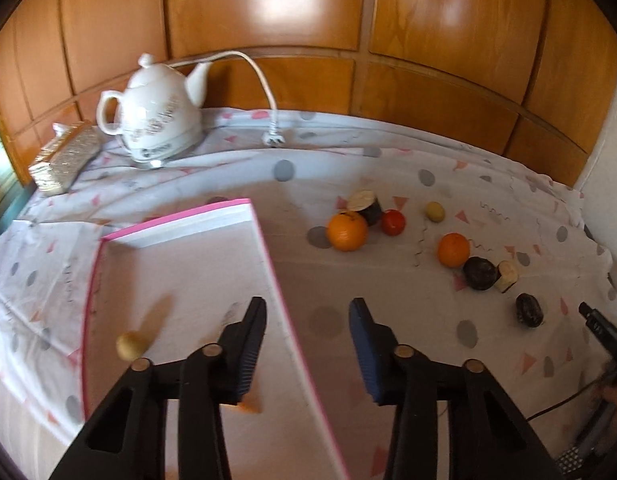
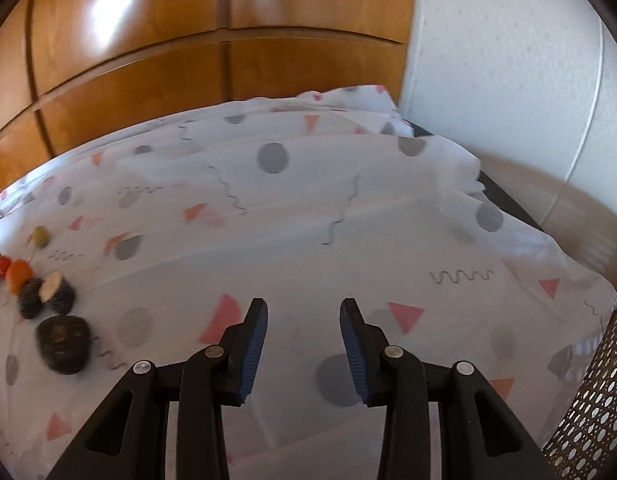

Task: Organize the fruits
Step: 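Reach the left tool to the mandarin and grasp it, then lift the mandarin with the left tool and carry it toward the tray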

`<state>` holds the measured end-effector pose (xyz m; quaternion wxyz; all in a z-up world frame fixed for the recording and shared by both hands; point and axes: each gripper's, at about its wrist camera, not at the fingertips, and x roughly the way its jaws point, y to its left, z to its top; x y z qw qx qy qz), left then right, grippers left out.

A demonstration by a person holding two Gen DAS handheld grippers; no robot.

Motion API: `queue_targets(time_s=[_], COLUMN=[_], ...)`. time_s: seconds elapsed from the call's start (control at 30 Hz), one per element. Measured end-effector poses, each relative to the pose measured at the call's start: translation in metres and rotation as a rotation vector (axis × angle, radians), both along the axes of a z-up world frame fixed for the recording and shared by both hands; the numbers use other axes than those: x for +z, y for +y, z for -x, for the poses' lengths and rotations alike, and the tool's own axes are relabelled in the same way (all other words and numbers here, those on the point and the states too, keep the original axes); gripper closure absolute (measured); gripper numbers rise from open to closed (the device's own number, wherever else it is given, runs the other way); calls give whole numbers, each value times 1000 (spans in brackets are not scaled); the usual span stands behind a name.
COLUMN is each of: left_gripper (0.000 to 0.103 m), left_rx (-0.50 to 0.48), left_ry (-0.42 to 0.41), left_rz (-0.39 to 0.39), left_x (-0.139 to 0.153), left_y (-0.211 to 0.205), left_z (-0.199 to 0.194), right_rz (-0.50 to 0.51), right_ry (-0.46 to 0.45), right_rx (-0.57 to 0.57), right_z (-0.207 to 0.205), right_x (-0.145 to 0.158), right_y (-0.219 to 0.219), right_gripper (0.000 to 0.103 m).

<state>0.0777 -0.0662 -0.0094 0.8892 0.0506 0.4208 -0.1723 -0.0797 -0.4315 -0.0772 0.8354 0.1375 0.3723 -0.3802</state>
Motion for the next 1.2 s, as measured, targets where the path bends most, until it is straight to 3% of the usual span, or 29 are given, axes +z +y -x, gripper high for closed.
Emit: queue_targets(time_s=[0.33, 0.6, 0.87, 0.93, 1.0, 1.2], left_gripper=[59, 48, 46, 49, 61, 63], left_rx=[-6, 6, 35, 51, 39, -7], left_ry=[114, 140, 168, 174, 180, 165], left_rz=[9, -8, -40, -42, -39, -38], left_x=[-25, -42, -60, -64, -67, -59], left_y=[-40, -68, -90, -91, -92, -98], left_z=[-51, -84, -113, -120, -124, -110], right_rz=[-22, -45, -38, -36, -35, -31], right_ry=[-9, -39, -35, -35, -37, -38], right_rx=[-36, -24, -11, -10, -9, -9], right_z=[3, 4, 0, -1, -1, -1], right_x=[-18, -20, -22, -22, -23, -23], right_y=[-16, -18, -16, -16, -17, -16], right_gripper=[62, 52, 44, 44, 43, 42])
